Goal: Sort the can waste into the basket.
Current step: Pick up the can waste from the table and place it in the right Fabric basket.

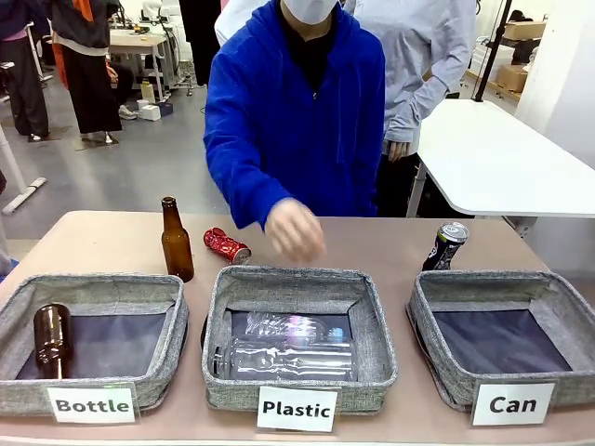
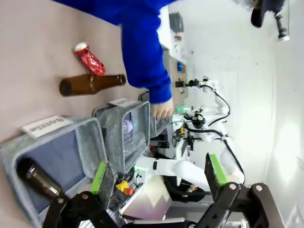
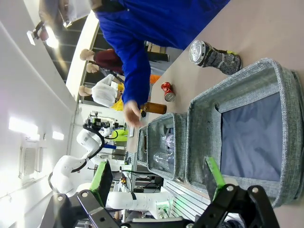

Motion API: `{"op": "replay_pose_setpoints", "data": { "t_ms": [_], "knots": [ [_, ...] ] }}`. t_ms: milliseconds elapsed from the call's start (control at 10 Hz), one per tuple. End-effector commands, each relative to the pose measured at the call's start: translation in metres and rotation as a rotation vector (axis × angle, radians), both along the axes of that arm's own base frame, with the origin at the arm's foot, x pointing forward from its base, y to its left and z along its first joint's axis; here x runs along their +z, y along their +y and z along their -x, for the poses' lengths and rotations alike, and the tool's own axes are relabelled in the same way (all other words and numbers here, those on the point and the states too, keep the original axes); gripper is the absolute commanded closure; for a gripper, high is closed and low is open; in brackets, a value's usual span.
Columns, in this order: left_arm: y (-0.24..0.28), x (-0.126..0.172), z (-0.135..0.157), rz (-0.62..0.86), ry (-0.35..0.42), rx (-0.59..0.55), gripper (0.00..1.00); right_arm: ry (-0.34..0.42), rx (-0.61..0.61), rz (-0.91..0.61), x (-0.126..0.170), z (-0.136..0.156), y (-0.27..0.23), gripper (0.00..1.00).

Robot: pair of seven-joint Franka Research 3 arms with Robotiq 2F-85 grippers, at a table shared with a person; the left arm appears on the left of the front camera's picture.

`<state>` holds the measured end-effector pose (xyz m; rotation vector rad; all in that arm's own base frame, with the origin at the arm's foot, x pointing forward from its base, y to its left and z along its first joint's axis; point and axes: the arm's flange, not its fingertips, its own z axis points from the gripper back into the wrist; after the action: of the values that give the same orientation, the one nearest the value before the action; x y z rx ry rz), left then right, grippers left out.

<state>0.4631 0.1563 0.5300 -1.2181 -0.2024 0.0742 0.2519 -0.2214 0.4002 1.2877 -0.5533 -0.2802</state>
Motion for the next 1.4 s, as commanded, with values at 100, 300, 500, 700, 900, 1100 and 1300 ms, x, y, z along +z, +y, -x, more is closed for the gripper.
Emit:
{"op": "replay_pose_setpoints", "data": {
  "t_ms": [100, 300, 500, 700, 900, 1100, 1300],
  "knots": [
    [-0.036, 0.014, -0.062, -0.127, 0.098, -0.086, 0.00, -0.035, -0.007, -0.005, 0.001, -0.002, 0.000, 0.00],
    [-0.020, 0.015, -0.063, -0.117, 0.128, -0.027, 0.00, -0.035, -0.007, -0.005, 0.001, -0.002, 0.000, 0.00],
    [-0.036, 0.005, -0.058, -0.232, 0.164, 0.021, 0.00, -0.035, -0.007, -0.005, 0.001, -0.002, 0.000, 0.00],
    [-0.056, 0.018, -0.055, -0.311, 0.143, 0.039, 0.00, -0.035, -0.007, -0.005, 0.001, -0.002, 0.000, 0.00],
    [-0.091, 0.035, -0.056, -0.419, 0.122, 0.036, 0.00, -0.035, -0.007, -0.005, 0.001, -0.002, 0.000, 0.00],
    [-0.140, 0.053, -0.076, -0.556, 0.107, -0.005, 0.00, -0.035, -0.007, -0.005, 0.001, -0.002, 0.000, 0.00],
    [-0.180, 0.056, -0.106, -0.648, 0.139, -0.005, 0.00, -0.035, -0.007, -0.005, 0.001, -0.002, 0.000, 0.00]
  ]
}}
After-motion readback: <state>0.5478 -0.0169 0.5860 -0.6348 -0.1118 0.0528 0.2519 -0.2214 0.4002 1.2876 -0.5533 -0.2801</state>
